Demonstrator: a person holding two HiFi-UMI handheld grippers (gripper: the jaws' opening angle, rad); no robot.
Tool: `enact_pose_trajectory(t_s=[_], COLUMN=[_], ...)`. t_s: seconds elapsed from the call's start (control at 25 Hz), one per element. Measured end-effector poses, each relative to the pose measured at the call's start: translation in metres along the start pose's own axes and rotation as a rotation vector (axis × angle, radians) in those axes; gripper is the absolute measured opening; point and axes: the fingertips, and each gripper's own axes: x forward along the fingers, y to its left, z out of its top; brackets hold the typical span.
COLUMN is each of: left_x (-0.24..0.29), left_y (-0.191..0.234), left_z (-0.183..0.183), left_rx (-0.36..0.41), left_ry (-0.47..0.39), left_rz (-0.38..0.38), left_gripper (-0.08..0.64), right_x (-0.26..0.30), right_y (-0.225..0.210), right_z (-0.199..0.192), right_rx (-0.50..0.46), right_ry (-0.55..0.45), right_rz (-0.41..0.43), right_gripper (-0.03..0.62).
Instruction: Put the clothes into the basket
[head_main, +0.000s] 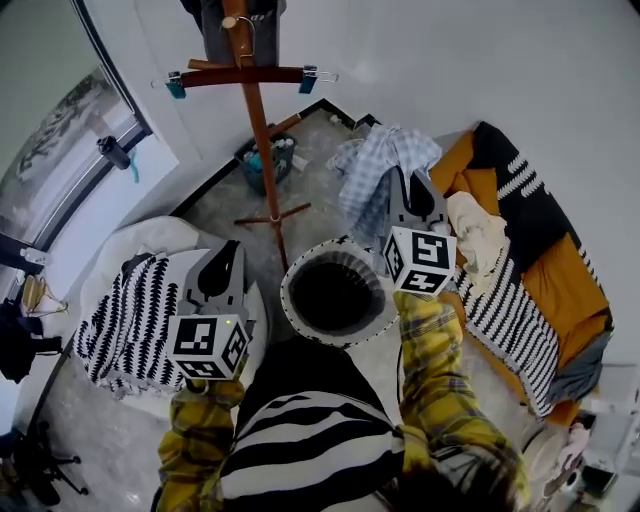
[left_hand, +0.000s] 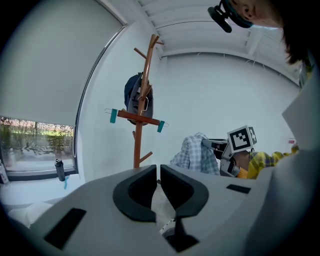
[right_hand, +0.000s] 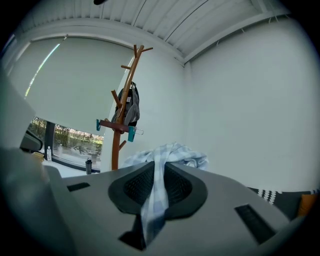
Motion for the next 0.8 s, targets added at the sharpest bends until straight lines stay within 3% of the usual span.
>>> enact_pose_trajectory(t_s=[0.28, 0.8], left_x=[0.005, 0.017], left_y=[-0.030, -0.074], left_z=[-0.012, -0.054], left_rx=[0.006, 0.017], left_ry=[0.017, 0.110], left_rz=[-0.096, -0.214], left_gripper=[0.035, 0.035], right_x=[-0.050, -0.118], right_y=[-0.008, 0.014], right_z=[-0.026, -0.105], right_rx=[-0.001, 0.087], right_ry=[0.063, 0.228], right_rz=[-0.025, -0.020], right_gripper=[0.067, 0.067])
